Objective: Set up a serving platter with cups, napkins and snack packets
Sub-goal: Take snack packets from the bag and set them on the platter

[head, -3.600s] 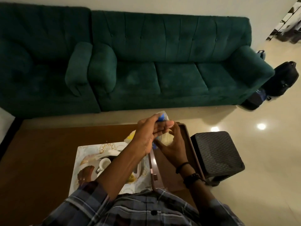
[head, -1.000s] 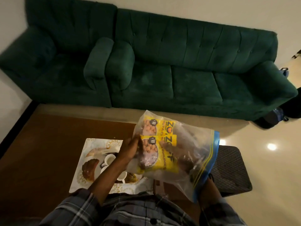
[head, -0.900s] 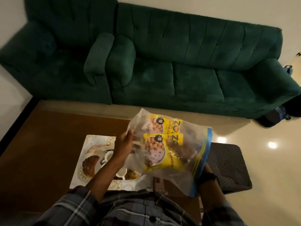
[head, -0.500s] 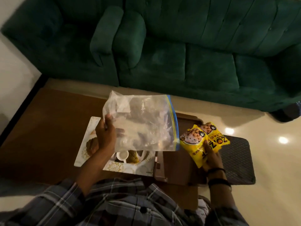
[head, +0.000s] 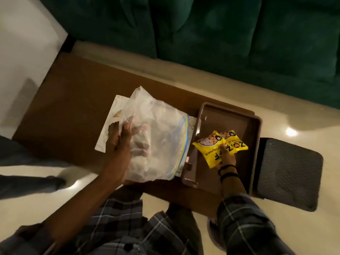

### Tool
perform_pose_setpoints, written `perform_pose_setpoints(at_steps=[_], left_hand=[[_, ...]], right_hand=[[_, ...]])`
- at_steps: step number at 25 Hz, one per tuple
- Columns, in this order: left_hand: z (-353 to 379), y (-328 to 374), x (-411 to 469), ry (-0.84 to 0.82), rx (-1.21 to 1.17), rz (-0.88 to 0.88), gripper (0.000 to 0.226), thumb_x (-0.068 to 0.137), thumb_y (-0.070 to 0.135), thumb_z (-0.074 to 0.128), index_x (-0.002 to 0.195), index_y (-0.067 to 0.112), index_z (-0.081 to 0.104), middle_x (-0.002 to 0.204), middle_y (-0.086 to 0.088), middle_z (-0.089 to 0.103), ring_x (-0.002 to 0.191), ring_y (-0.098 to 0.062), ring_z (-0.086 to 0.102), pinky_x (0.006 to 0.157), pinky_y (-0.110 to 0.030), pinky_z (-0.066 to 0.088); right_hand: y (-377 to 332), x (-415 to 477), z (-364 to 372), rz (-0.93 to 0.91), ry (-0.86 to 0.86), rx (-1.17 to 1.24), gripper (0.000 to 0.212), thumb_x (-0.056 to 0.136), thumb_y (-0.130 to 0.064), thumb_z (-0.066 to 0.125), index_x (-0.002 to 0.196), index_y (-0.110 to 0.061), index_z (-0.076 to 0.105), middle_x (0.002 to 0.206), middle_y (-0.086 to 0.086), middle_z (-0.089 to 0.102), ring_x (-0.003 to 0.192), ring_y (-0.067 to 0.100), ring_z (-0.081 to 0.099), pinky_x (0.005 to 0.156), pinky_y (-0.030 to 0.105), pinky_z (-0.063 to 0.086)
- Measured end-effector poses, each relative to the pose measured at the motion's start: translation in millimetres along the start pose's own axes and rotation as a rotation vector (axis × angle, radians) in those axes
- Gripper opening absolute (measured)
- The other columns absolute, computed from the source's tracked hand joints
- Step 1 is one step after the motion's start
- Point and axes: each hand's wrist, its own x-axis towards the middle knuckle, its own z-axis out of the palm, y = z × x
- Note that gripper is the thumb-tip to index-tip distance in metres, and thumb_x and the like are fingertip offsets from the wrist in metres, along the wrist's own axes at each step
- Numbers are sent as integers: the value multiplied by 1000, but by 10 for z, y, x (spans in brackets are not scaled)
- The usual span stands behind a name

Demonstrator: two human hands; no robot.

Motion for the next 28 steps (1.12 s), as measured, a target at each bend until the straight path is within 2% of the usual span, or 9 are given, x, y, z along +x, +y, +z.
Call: perform_pose_setpoints(at_steps=[3, 7, 9, 11, 13, 16, 20, 22, 28], left_hand=[[39, 14, -16, -45, -47, -36, 38, 99, 34, 39, 135, 23, 47, 120, -2, 68, 69, -26, 66, 57, -34, 57], [101, 42, -10, -124, -149, -70, 37, 100, 24, 40, 135, 17, 45, 122, -4, 66, 73, -25, 68, 63, -38, 60], [141, 69, 0, -141, -179, -108, 34, 100, 19, 41, 132, 13, 47, 122, -7, 66, 79, -26, 68, 69, -42, 60], [185, 117, 16, -126, -230, -124, 27, 98, 17, 44, 124, 13, 50, 122, -8, 66, 84, -28, 69, 75, -47, 59], [224, 232, 46, -120, -326, -110, 16, 96, 16, 49, 112, 15, 53, 121, -9, 67, 83, -29, 70, 78, -50, 58], [275, 418, 80, -135, -463, -108, 15, 94, 14, 54, 108, 14, 55, 118, -9, 68, 86, -32, 71, 79, -48, 59], [250, 557, 54, -181, -514, -132, 24, 94, 20, 51, 114, 6, 56, 105, -11, 70, 92, -34, 71, 77, -44, 59], [149, 566, 91, -146, -482, -94, 18, 94, 23, 53, 100, 8, 60, 93, -8, 70, 90, -30, 70, 75, -43, 60], [-394, 508, 367, 3, -358, -212, 31, 91, 47, 48, 85, 20, 61, 104, -2, 70, 101, -22, 66, 54, -24, 58]], right_hand=[[71, 58, 15, 11, -39, 59, 43, 99, -8, 47, 141, -2, 40, 144, 23, 45, 133, 39, 45, 109, 53, 37], [32, -211, -155, 7, 136, -594, 45, 95, -30, 55, 130, -1, 53, 132, 20, 58, 123, 35, 55, 85, 34, 47], [14, -414, -154, -67, 163, -600, 51, 91, -26, 64, 132, 1, 51, 132, 19, 58, 121, 33, 56, 89, 34, 47], [30, -682, -71, -70, 70, -411, 57, 86, -24, 70, 132, 0, 49, 124, 15, 60, 105, 29, 61, 89, 37, 50], [39, -1134, 55, 130, -149, -340, 46, 84, -45, 67, 111, -8, 58, 94, 12, 63, 73, 25, 61, 64, 34, 52], [15, -1710, 287, 299, -423, -341, 52, 79, -73, 52, 96, -24, 61, 83, 16, 75, 70, 31, 73, 57, 34, 59], [-215, -2030, 590, 24, -335, 189, 31, 85, -23, 70, 108, -16, 51, 74, 7, 65, 48, 10, 65, 41, 21, 50], [-386, -2073, 626, -219, -259, 316, 55, 83, 5, 66, 127, -17, 40, 84, 8, 67, 54, 9, 66, 42, 22, 50], [-720, -2151, 498, -711, -303, 311, 55, 86, 13, 58, 125, -24, 47, 86, -14, 71, 83, 7, 68, 75, 31, 58]])
